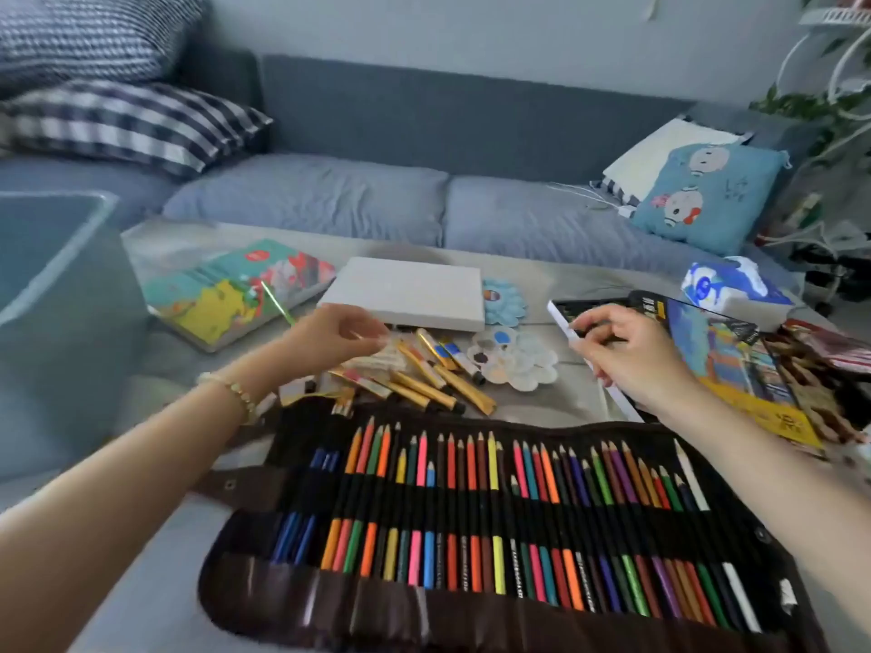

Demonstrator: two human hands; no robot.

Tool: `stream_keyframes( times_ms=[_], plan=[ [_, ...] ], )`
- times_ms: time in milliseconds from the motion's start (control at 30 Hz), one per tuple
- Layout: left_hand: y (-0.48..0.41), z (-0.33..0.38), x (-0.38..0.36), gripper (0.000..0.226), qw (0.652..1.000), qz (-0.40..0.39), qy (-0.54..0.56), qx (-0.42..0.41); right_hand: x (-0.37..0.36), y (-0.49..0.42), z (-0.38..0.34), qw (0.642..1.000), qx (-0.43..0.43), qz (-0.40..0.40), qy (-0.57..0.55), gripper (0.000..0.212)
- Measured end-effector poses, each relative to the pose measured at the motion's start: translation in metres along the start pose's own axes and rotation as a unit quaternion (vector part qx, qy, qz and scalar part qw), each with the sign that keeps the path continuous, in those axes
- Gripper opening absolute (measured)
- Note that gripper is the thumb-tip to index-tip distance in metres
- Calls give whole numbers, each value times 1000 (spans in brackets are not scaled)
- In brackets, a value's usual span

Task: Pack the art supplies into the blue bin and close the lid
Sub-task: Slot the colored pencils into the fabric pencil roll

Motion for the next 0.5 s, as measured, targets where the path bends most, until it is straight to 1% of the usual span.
stream_keyframes(
  times_ms=[67, 200, 300, 367, 433, 500],
  plan=[
    [7, -28, 27, 13, 998, 31, -43, 33, -33, -12, -14, 998, 40, -44, 35, 19],
    [16, -60, 61, 30, 991, 67, -80, 83, -102, -37, -43, 991, 83, -106, 13, 24],
    [14, -67, 70, 37, 988, 73, -106, 81, -149, -53, -69, 986, 92, -143, 6, 17],
    [7, -72, 72, 43, 980, 86, -164, 74, -176, -61, -84, 981, 88, -170, -2, 9],
    [-4, -77, 72, 51, 954, 87, -278, 66, -197, -67, -94, 978, 90, -186, 1, 5],
    [-14, -80, 69, 57, 909, 55, -411, 44, -209, -69, -100, 978, 93, -189, -1, 6]
  ],
)
Point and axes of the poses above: each hand's wrist, its own y-axis away from the middle knuckle, its own x-axis out of the back of the hand, z = x × y, the point moved 3 cm from there along -y, towards the middle knuckle, and after that the axes turned 2 degrees about y, right-handed, at the moved point
